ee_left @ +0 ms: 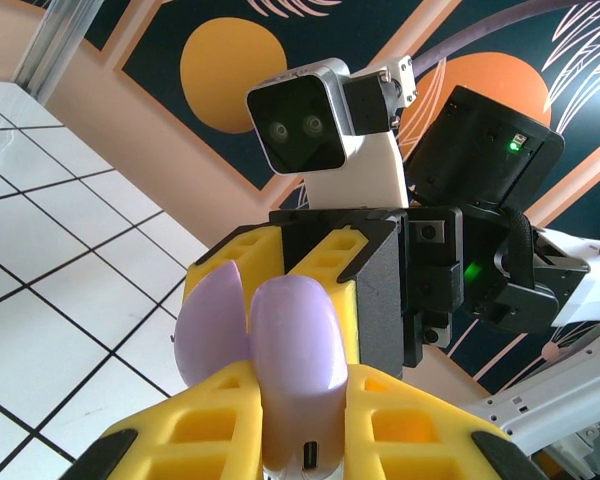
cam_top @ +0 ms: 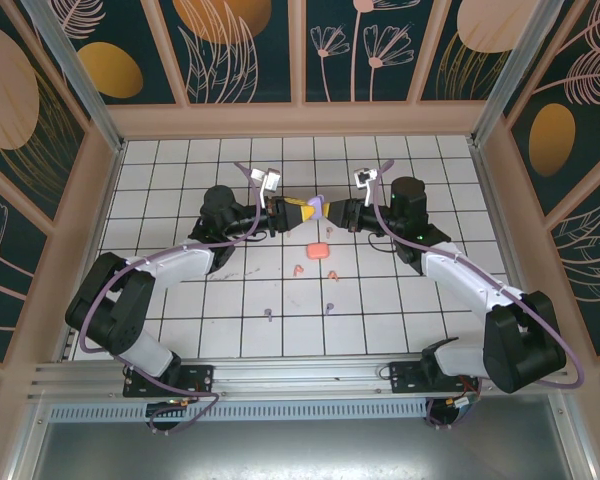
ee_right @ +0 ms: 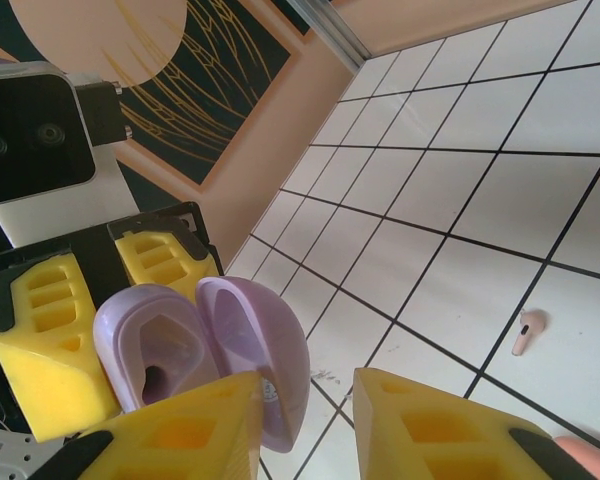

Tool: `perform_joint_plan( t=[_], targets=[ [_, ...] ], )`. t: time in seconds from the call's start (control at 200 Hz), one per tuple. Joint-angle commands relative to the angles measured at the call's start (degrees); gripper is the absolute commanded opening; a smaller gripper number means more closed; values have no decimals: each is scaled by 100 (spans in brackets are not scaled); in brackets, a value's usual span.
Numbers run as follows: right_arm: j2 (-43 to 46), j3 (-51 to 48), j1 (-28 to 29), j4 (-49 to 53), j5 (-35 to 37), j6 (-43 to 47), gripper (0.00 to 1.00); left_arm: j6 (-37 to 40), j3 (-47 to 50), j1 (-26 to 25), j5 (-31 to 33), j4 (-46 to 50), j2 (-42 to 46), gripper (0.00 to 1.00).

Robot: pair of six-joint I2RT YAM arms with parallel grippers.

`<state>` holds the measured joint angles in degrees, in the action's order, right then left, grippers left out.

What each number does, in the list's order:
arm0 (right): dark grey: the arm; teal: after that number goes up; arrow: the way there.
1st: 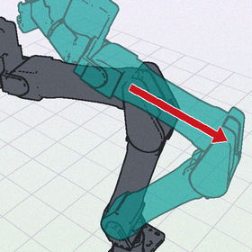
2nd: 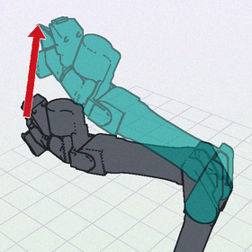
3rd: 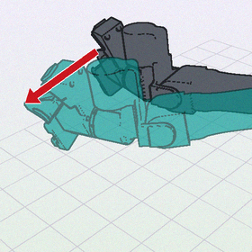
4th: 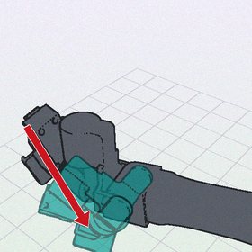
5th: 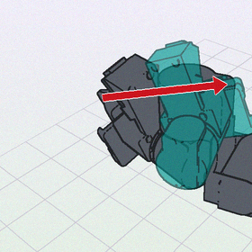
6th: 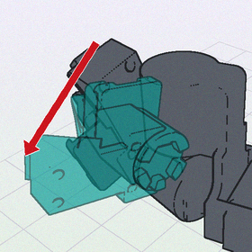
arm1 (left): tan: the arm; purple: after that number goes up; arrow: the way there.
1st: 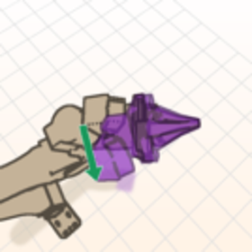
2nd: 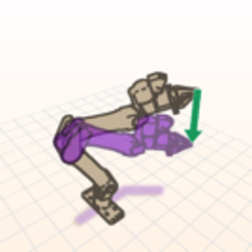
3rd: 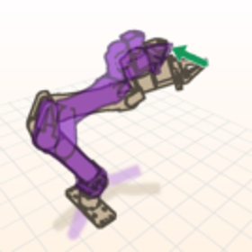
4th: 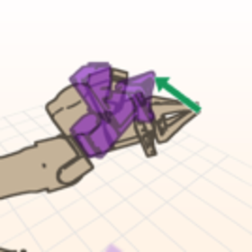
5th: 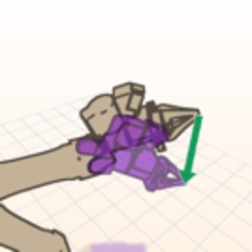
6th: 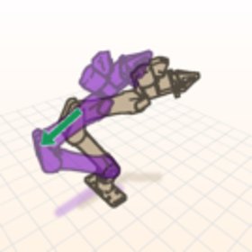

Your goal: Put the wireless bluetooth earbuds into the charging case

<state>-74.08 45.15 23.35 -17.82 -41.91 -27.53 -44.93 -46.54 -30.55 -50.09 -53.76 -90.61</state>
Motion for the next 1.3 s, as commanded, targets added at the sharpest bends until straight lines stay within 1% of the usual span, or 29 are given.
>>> perform_joint_plan(
  t=[0.0, 0.12, 0.21, 0.36, 0.51, 0.671, 0.756, 0.881, 0.916, 0.971, 1.026, 1.126, 1.291],
  targets=[
    [-29, 39, 63, -125, -90, 52, 31, -18, -197, -74, -19, -188, -45, 0],
    [8, -14, 68, -90, -64, 77, 33, -16, -232, -68, -4, -171, -61, 0],
    [34, -40, 65, -74, -47, 89, 33, -20, -251, -76, -2, -155, -71, 0],
    [28, -43, 64, -48, -21, 107, 30, -12, -259, -92, 8, -139, -70, 0],
    [-17, 44, 64, -24, -10, 110, 17, 3, -242, -99, 20, -128, -71, 0],
    [-44, 199, 75, 50, -25, 107, 0, 71, -254, -135, 62, -6, -97, 0],
    [-19, 252, 75, 107, -19, 107, 0, 138, -228, -136, 169, 119, -111, 0],
    [33, 317, 75, 290, 106, 176, 0, 209, -141, -136, 457, 207, -115, 26],
    [42, 341, 78, 403, 182, 239, 0, 271, -119, -134, 559, 284, -100, 35],
    [54, 412, 69, 634, 325, 367, 0, 461, -127, -136, 714, 515, -49, 45],
    [52, 510, 51, 921, 481, 530, 0, 724, -174, -130, 836, 878, 43, 51],
    [43, 687, 7, 1416, 697, 872, 0, 1387, -368, -88, 1069, 1825, 301, 62],
    [26, 1052, -23, 2236, 1076, 1549, 0, 2446, -864, 76, 1194, 3404, 689, 75]
  ],
)
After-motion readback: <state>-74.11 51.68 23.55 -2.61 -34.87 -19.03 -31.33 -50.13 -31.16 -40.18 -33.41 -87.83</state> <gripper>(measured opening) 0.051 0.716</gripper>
